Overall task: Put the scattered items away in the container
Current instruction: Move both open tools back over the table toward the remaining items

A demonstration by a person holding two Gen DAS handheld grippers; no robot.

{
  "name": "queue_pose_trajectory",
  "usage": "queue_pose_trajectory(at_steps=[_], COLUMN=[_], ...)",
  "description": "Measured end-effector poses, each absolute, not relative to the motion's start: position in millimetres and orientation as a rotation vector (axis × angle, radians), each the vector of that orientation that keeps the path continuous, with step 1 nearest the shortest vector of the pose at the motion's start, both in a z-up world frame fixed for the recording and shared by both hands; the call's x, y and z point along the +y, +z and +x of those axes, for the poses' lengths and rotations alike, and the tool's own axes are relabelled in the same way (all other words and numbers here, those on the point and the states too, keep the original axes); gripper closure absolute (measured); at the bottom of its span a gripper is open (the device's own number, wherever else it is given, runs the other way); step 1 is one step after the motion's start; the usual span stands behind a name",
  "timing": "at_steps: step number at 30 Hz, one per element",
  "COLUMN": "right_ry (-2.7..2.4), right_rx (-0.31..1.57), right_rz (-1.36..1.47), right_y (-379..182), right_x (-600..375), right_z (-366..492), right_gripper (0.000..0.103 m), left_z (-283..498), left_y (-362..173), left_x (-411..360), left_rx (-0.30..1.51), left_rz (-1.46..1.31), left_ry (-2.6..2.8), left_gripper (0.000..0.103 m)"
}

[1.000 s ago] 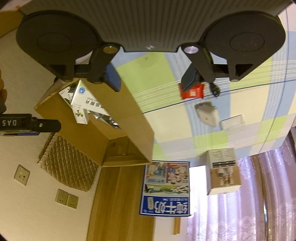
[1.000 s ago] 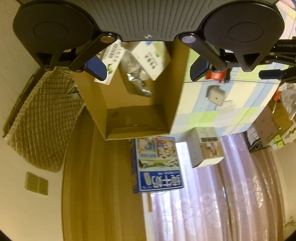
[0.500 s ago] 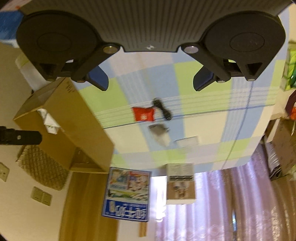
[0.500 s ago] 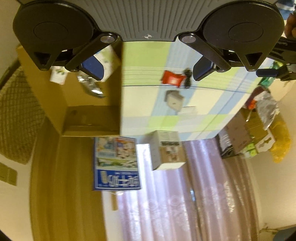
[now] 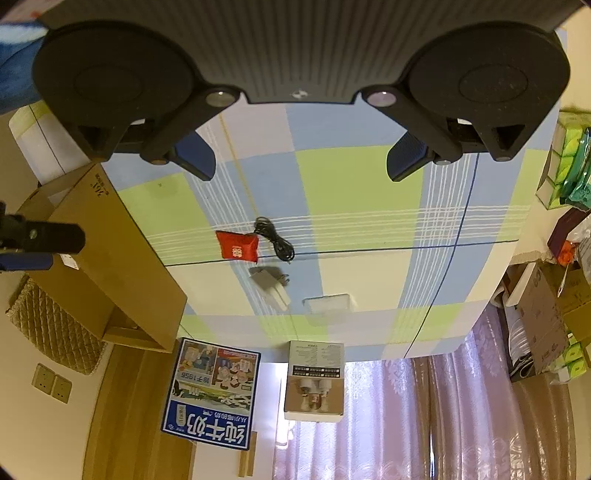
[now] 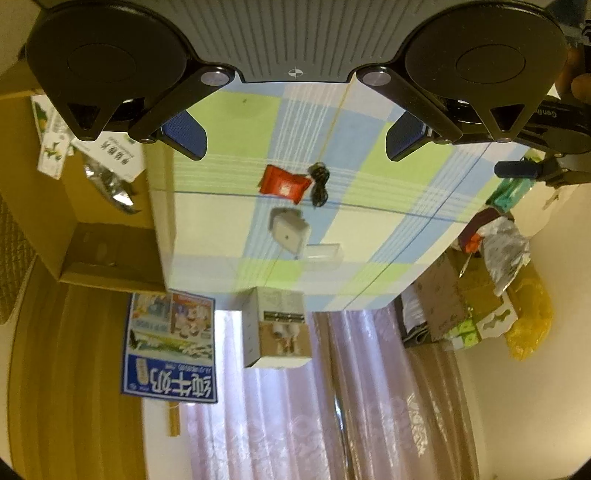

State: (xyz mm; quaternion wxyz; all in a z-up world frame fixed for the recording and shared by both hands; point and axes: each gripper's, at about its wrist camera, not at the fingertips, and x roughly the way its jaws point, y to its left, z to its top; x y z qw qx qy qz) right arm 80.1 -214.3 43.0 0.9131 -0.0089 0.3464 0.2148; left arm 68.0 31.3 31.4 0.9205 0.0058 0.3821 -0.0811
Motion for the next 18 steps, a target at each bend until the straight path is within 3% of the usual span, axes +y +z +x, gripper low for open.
queue_pose_trajectory(at_steps=[18], right_ry=[0.405], right_rx=[0.823], right_rz=[0.038], right_y=[-17], right_x=[-180], right_z=[148], right_gripper=[0.002], left_z=[122], left_y=[-2], left_x=[44], left_rx=[0.823], left_rz=[-0.051], left_ry=[-0.129], left_gripper=[0.006])
